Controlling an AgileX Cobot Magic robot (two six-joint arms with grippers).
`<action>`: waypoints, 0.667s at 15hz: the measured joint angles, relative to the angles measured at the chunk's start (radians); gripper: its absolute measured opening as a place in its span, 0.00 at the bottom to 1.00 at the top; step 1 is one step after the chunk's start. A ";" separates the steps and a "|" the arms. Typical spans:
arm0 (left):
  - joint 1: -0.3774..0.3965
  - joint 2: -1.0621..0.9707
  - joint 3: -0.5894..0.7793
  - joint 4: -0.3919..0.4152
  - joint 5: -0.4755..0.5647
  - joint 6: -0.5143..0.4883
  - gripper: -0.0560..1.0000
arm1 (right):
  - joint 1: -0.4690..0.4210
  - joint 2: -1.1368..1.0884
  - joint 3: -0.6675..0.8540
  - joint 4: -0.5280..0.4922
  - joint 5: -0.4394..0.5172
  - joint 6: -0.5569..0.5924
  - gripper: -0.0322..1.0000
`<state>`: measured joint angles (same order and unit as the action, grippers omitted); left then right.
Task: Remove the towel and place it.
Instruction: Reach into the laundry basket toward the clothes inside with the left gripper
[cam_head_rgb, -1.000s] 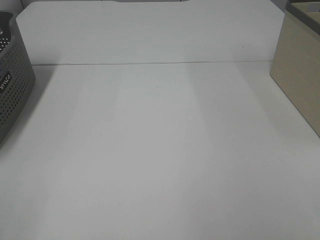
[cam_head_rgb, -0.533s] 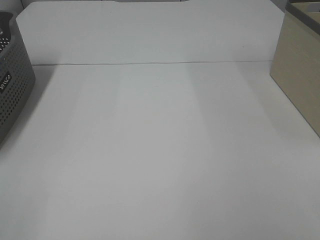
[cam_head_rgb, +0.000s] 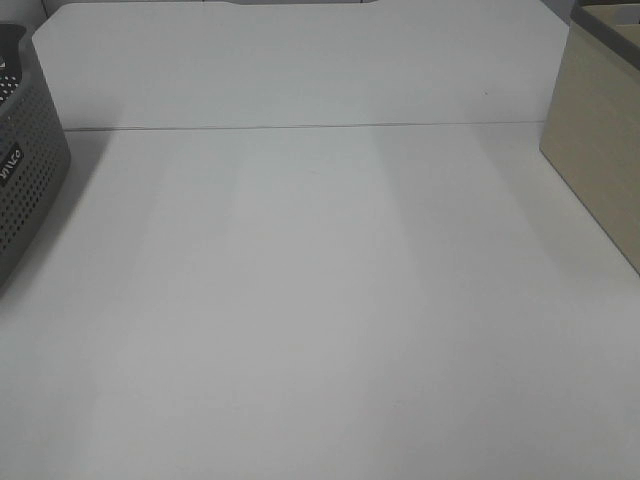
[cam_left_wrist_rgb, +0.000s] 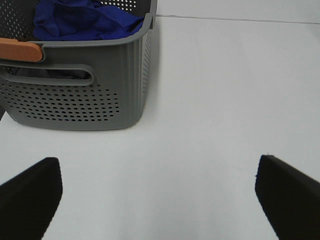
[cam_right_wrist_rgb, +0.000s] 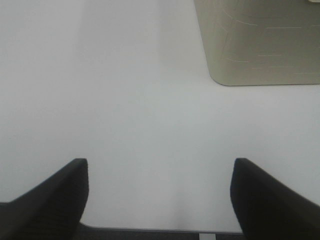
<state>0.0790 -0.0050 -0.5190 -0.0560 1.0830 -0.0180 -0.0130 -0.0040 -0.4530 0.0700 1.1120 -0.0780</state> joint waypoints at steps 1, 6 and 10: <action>0.000 0.000 0.000 0.000 0.000 0.000 0.99 | 0.000 0.000 0.000 0.000 0.000 0.000 0.74; 0.000 0.000 0.000 0.000 0.000 0.000 0.99 | 0.000 0.000 0.000 0.000 0.000 0.000 0.74; 0.000 0.000 0.000 0.000 0.000 0.000 0.99 | 0.000 0.000 0.000 0.000 0.000 0.000 0.74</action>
<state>0.0790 -0.0050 -0.5190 -0.0560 1.0830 -0.0180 -0.0130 -0.0040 -0.4530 0.0700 1.1120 -0.0780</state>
